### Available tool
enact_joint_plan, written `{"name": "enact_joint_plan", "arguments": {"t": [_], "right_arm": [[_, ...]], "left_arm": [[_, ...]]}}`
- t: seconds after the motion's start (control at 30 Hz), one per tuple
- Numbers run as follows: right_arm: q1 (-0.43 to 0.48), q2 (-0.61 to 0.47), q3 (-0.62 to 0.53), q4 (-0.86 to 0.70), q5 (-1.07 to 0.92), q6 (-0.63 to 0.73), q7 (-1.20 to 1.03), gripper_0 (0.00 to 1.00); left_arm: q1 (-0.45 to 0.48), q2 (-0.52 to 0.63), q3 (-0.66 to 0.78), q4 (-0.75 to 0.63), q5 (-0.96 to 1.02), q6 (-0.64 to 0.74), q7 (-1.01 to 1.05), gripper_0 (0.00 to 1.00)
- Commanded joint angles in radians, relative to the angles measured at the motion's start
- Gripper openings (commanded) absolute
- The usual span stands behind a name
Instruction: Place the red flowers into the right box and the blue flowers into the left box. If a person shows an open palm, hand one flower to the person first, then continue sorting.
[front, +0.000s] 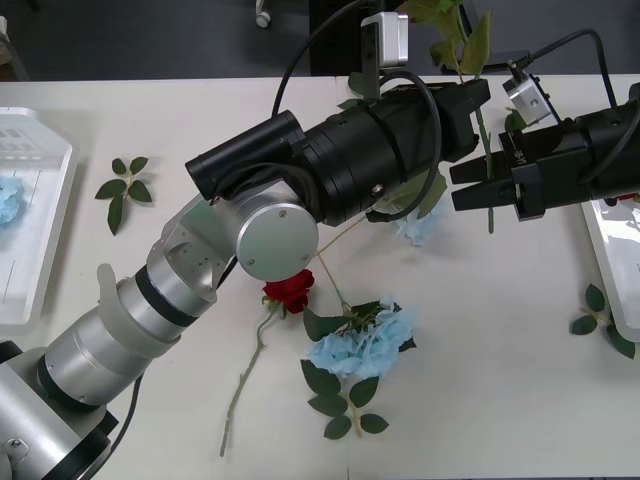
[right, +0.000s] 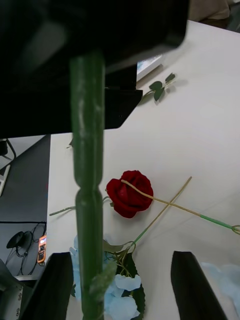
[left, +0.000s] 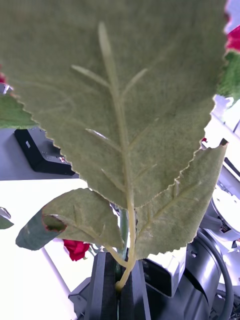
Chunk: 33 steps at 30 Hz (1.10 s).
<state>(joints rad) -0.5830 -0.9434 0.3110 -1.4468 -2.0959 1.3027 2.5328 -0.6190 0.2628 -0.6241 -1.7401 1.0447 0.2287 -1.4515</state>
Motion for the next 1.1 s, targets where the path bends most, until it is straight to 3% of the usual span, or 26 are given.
{"name": "enact_joint_plan", "arguments": {"t": [0.03, 0.57, 0.63, 0.67, 0.7, 0.73, 1.1], "right_arm": [[0.008, -0.005, 0.003, -0.033, 0.019, 0.003, -0.039, 0.0], [0.008, -0.018, 0.007, -0.035, 0.025, 0.001, -0.083, 0.0], [0.008, -0.021, 0.007, -0.035, 0.022, 0.001, -0.086, 0.0], [0.008, -0.025, 0.007, -0.035, 0.023, 0.003, -0.089, 0.0], [0.006, -0.025, 0.007, -0.035, 0.022, 0.001, -0.091, 0.0], [0.008, -0.026, 0.007, -0.035, 0.022, 0.001, -0.092, 0.0], [0.008, -0.026, 0.007, -0.035, 0.027, 0.001, -0.112, 0.0]], "left_arm": [[-0.047, 0.019, -0.016, -0.013, 0.005, -0.016, 0.057, 0.0], [-0.047, 0.019, -0.016, -0.013, 0.005, -0.016, 0.057, 0.0], [-0.047, 0.019, -0.016, -0.013, 0.005, -0.016, 0.057, 0.38], [-0.047, 0.019, -0.016, -0.013, 0.005, -0.016, 0.057, 0.74], [-0.047, 0.019, -0.016, -0.013, 0.005, -0.016, 0.057, 0.92], [-0.047, 0.019, -0.016, -0.013, 0.005, -0.016, 0.057, 1.0], [-0.047, 0.019, -0.016, -0.013, 0.005, -0.016, 0.057, 1.0]]}}
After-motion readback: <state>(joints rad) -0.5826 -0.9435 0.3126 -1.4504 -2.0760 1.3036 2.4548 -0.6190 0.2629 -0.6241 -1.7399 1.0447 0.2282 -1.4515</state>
